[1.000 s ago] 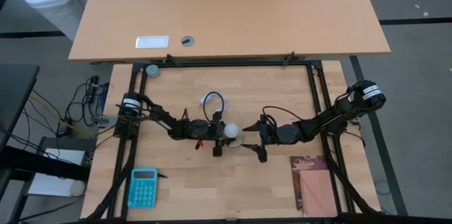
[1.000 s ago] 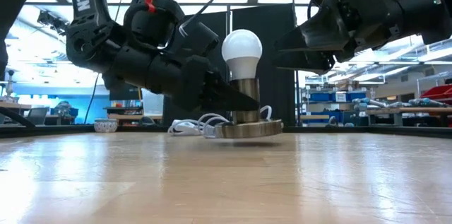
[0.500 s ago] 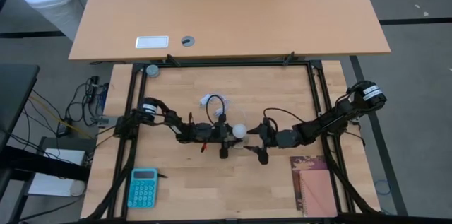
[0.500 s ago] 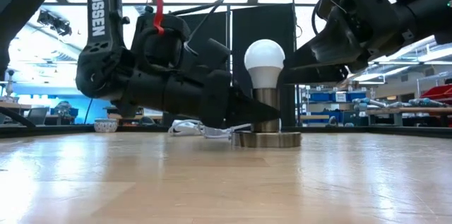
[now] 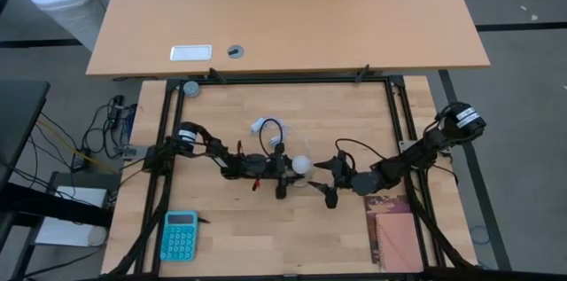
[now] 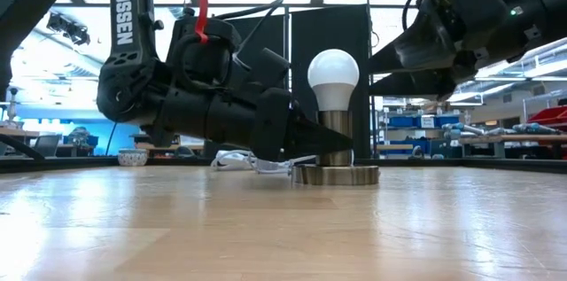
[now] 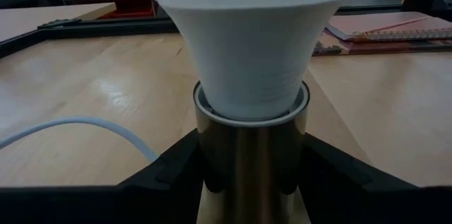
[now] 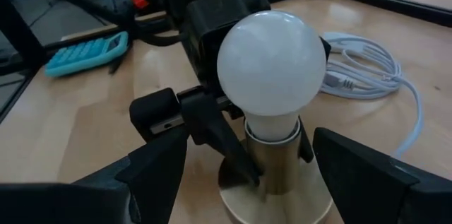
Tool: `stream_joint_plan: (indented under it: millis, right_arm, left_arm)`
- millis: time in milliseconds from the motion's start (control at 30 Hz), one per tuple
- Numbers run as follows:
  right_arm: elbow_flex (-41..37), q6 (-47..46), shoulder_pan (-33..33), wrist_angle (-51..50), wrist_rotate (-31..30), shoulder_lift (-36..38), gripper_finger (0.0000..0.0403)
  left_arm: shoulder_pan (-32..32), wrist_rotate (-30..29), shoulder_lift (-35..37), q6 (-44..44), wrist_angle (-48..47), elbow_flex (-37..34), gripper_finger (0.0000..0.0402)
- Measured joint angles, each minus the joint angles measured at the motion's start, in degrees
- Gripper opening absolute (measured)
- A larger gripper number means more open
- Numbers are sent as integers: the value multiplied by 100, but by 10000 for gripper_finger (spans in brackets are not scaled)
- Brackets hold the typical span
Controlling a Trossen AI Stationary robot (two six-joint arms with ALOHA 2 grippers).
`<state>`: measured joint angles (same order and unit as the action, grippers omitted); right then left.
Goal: Screw lightbulb
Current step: Remove the white lightbulb from the lamp socket
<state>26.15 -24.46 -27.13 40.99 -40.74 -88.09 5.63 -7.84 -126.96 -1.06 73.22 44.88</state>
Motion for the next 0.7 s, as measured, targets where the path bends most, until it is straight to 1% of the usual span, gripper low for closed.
stream_joint_plan:
  millis: [133, 300, 433, 533, 700]
  right_arm:
    - [0, -140, -140, 0, -254, 0, 309]
    - [136, -235, -218, -163, -236, 0, 309]
    - [499, 68, -312, -506, -288, -98, 309]
    - [595, 315, -339, -511, -374, -103, 309]
    - [584, 204, -347, -604, -448, -167, 309]
  left_arm:
    - [2, 24, 2, 2, -41, 0, 193]
    - [2, 49, 0, 4, -55, -2, 193]
    - [2, 57, -1, 21, -52, -4, 193]
    - [9, 75, -4, 25, -48, -7, 193]
    - [11, 112, -7, 67, -43, -9, 193]
